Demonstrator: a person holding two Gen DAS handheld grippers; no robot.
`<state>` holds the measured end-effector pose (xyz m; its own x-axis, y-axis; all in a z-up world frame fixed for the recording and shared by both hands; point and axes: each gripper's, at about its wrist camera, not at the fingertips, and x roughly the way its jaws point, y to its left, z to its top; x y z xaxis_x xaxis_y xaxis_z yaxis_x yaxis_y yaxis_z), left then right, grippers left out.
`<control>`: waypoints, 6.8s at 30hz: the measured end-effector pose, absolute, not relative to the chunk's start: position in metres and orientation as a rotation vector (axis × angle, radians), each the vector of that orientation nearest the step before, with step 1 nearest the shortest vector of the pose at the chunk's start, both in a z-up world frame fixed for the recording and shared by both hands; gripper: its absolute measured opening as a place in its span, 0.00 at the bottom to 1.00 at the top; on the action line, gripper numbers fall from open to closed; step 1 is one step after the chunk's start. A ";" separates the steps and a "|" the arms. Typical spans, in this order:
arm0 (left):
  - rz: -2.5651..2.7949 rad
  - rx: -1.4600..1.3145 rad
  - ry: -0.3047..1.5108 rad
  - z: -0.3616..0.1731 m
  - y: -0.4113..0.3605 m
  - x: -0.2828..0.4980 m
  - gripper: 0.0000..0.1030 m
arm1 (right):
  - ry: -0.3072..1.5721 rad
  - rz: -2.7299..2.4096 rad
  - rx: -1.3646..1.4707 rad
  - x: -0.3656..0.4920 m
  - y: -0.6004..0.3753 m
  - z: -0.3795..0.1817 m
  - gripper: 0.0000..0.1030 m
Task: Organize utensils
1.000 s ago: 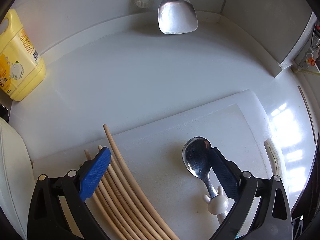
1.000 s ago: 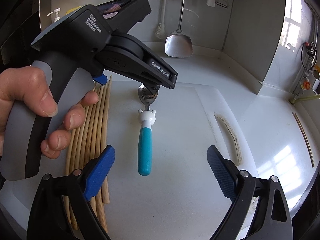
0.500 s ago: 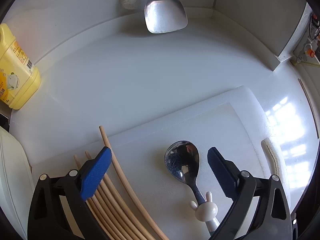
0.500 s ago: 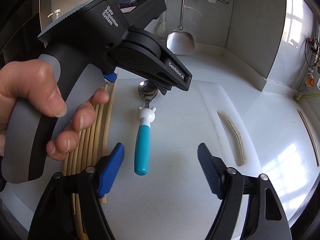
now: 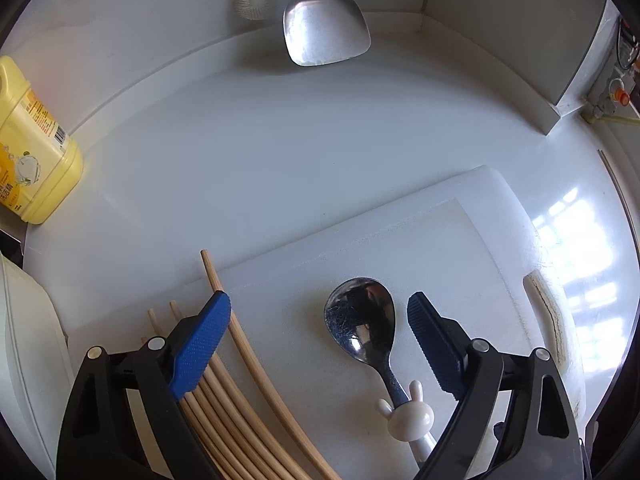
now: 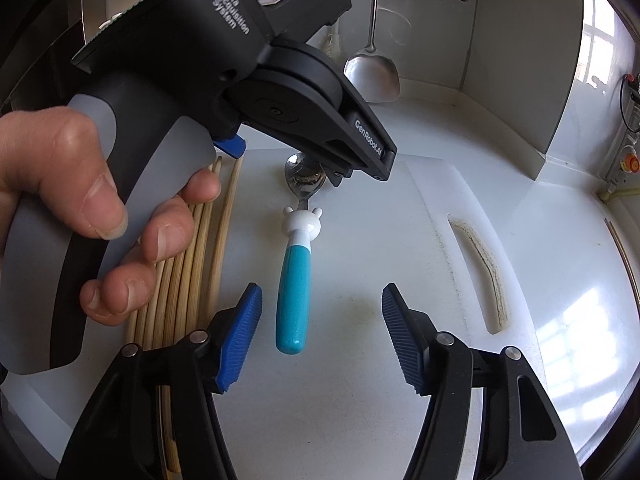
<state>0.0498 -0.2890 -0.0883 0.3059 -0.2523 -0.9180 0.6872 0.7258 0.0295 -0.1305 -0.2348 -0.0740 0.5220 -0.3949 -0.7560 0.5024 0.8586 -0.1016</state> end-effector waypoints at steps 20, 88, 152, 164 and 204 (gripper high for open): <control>-0.731 0.477 1.105 -0.080 -0.289 0.032 0.34 | 0.871 -0.505 0.147 -0.130 -0.223 -0.069 0.35; -0.288 0.167 0.982 0.050 -0.058 0.104 0.33 | 0.729 -0.013 -0.144 -0.043 -0.073 0.029 0.14; -0.187 0.212 1.040 0.011 0.060 0.076 0.86 | 0.927 -0.221 0.178 -0.023 -0.124 -0.005 0.63; -0.320 0.247 1.019 0.010 -0.020 -0.020 0.90 | 0.925 -0.422 0.289 -0.126 -0.195 -0.004 0.67; -0.068 0.076 1.048 -0.061 -0.102 -0.068 0.93 | 0.955 -0.250 0.141 -0.112 -0.263 -0.033 0.67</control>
<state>-0.0678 -0.1021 -0.0611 0.4976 -0.0198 -0.8672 0.0919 0.9953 0.0300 -0.1120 -0.2625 -0.0326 0.5518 -0.1489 -0.8205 0.2730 0.9620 0.0090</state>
